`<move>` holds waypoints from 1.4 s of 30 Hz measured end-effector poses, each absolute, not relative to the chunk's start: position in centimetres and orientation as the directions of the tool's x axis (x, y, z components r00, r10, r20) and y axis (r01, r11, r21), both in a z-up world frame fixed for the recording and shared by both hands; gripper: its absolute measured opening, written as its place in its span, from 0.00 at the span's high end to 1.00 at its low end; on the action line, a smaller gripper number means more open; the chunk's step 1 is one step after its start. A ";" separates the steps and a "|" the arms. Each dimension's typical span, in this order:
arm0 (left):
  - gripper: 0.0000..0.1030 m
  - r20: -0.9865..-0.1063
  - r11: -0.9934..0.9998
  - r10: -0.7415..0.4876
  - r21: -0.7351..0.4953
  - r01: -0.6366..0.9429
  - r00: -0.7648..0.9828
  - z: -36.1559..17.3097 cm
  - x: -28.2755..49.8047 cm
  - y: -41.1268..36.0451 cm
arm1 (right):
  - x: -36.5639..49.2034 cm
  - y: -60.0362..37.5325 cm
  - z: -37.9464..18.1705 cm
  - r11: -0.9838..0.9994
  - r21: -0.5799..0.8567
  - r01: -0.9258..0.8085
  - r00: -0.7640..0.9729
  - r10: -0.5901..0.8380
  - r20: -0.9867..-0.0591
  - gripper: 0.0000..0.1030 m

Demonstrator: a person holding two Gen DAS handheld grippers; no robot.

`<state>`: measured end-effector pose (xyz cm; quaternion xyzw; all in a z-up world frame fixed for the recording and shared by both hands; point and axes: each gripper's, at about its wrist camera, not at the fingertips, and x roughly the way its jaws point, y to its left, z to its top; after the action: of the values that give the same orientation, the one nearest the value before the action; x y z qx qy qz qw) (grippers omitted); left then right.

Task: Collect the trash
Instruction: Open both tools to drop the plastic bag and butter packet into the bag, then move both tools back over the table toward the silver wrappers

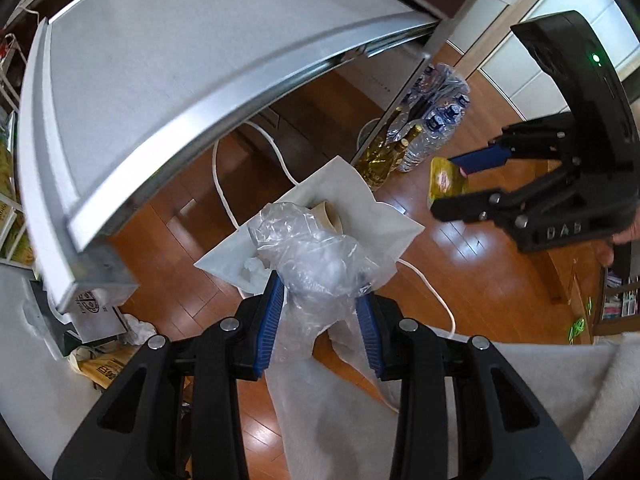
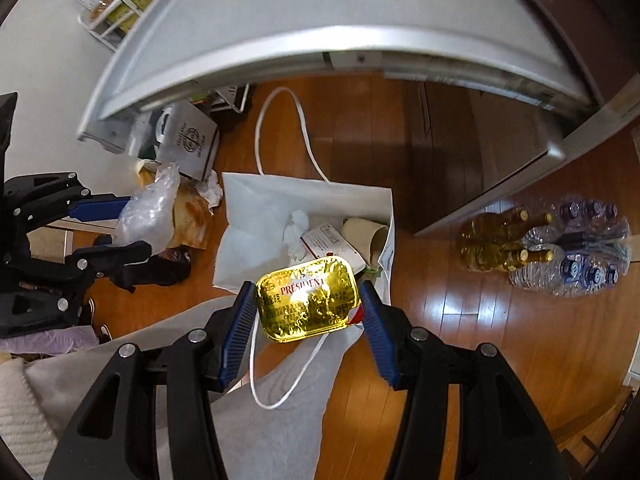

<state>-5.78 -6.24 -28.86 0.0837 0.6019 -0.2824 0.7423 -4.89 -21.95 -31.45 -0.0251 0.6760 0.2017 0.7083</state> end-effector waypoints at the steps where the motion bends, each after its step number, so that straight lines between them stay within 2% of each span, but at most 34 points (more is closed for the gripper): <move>1: 0.63 -0.942 0.829 -0.313 -0.210 0.518 0.120 -29.2 -5.6 -6.4 | -4.7 -21.8 -31.7 0.919 0.233 -0.318 0.006 0.247 -0.969 0.50; 5: 0.63 -0.945 0.840 -0.307 -0.214 0.499 0.112 -30.0 -5.3 -6.6 | -4.0 -21.4 -32.0 0.921 0.224 -0.320 0.004 0.238 -0.971 0.49; 6: 0.61 -0.944 0.839 -0.313 -0.224 0.497 0.103 -30.1 -5.1 -6.5 | -3.7 -21.4 -32.0 0.922 0.219 -0.320 0.004 0.232 -0.973 0.49; 7: 0.54 -0.943 0.836 -0.319 -0.232 0.498 0.095 -30.1 -5.1 -6.4 | -3.5 -21.6 -32.1 0.923 0.218 -0.316 0.003 0.231 -0.973 0.47; 8: 0.40 -0.944 0.836 -0.314 -0.225 0.501 0.100 -30.1 -5.1 -6.3 | -3.4 -21.7 -32.0 0.926 0.217 -0.308 0.006 0.229 -0.973 0.40; 9: 0.34 -0.945 0.837 -0.305 -0.207 0.507 0.116 -29.8 -5.3 -6.2 | -3.3 -21.8 -31.8 0.928 0.213 -0.305 0.012 0.228 -0.974 0.39; 18: 0.34 -0.949 0.852 -0.290 -0.196 0.486 0.125 -27.9 -5.5 -4.9 | -3.4 -23.2 -28.6 0.930 0.204 -0.306 0.067 0.235 -0.970 0.36; 23: 0.34 -0.933 0.848 -0.324 -0.213 0.485 0.155 -25.7 -5.4 -4.9 | -3.3 -22.8 -24.9 0.911 0.224 -0.345 0.122 0.280 -0.952 0.29; 25: 0.30 -0.917 0.839 -0.345 -0.205 0.504 0.201 -23.6 -5.1 -5.0 | -3.0 -22.4 -23.0 0.901 0.233 -0.365 0.159 0.307 -0.938 0.29; 27: 0.18 -0.896 0.843 -0.348 -0.171 0.511 0.275 -21.5 -4.5 -4.9 | -2.1 -22.2 -20.8 0.896 0.228 -0.380 0.213 0.325 -0.922 0.28; 29: 0.16 -0.871 0.849 -0.360 -0.158 0.504 0.335 -19.7 -3.5 -4.7 | -0.3 -21.7 -18.8 0.901 0.203 -0.384 0.281 0.323 -0.904 0.16; 31: 0.15 -0.842 0.865 -0.368 -0.154 0.478 0.394 -18.0 -1.7 -4.3 | 2.1 -21.1 -17.1 0.904 0.169 -0.392 0.349 0.317 -0.882 0.13; 37: 0.14 -0.793 0.914 -0.352 -0.177 0.365 0.497 -15.5 3.2 -1.7 | 11.8 -17.6 -16.3 0.904 0.000 -0.427 0.464 0.219 -0.858 0.13; 42: 0.14 -0.756 0.913 -0.401 -0.285 0.291 0.517 -14.5 4.7 1.1 | 20.0 -15.6 -19.7 0.892 -0.039 -0.450 0.392 0.158 -0.907 0.13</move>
<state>4.71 1.07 -14.55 -0.0608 0.4493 -0.1992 0.8688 19.98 -15.56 -19.75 -0.1406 0.5197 0.1848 0.8222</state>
